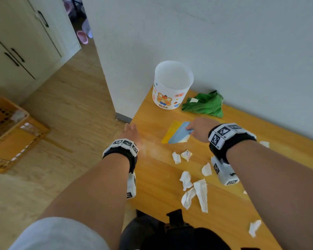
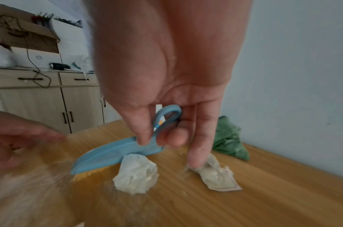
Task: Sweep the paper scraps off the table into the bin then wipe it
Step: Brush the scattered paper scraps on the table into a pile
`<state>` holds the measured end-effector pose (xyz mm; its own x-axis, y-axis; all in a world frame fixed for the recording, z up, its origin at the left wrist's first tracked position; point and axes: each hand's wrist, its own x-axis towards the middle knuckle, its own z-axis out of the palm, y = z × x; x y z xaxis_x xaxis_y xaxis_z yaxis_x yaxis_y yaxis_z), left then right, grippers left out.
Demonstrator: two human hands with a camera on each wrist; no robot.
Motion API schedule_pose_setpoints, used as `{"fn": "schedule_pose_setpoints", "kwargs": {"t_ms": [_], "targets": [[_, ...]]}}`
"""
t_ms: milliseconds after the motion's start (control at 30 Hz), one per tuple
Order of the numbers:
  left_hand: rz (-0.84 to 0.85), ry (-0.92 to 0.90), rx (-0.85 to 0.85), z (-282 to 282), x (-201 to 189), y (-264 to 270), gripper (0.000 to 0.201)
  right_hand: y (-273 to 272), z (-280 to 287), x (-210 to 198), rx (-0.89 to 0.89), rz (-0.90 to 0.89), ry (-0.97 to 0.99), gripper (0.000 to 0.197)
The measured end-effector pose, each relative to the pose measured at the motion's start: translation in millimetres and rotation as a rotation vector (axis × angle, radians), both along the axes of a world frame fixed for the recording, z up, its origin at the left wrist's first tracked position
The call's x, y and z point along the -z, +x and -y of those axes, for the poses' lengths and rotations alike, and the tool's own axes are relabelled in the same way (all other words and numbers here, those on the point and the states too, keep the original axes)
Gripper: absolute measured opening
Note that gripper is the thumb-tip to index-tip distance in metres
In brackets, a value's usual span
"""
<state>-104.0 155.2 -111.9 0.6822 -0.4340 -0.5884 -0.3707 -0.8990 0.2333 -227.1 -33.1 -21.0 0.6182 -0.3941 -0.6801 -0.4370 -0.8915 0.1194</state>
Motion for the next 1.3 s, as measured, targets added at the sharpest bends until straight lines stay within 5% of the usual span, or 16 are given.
{"fn": "schedule_pose_setpoints", "kwargs": {"t_ms": [233,333,533,667,800,1033,1300], "targets": [[0.043,0.091,0.079,7.7,-14.6,-42.7,0.078,-52.2,7.2,-3.9,0.067,-0.116,-0.096,0.032],[0.062,0.1,0.091,5.9,-14.7,-59.1,0.077,-76.0,5.6,-9.3,0.073,-0.097,-0.169,0.013],[0.07,0.09,0.027,-15.9,-16.0,-66.8,0.076,-97.1,2.8,-23.1,0.118,-0.044,-0.19,0.013],[0.078,0.084,-0.014,-33.7,-17.9,-55.2,0.068,-77.4,-6.1,-31.5,0.135,0.049,-0.078,0.03],[0.05,0.08,-0.059,-49.5,-18.2,-37.3,0.067,-40.1,-26.7,-36.8,0.063,0.141,-0.001,0.023],[0.014,0.111,-0.056,-76.5,-10.5,-13.2,0.062,28.7,-99.6,-15.4,-0.047,0.27,0.249,0.041],[0.075,0.009,0.088,-72.5,-2.7,-14.4,0.059,25.5,-108.5,2.4,0.049,0.237,0.272,0.047]]}}
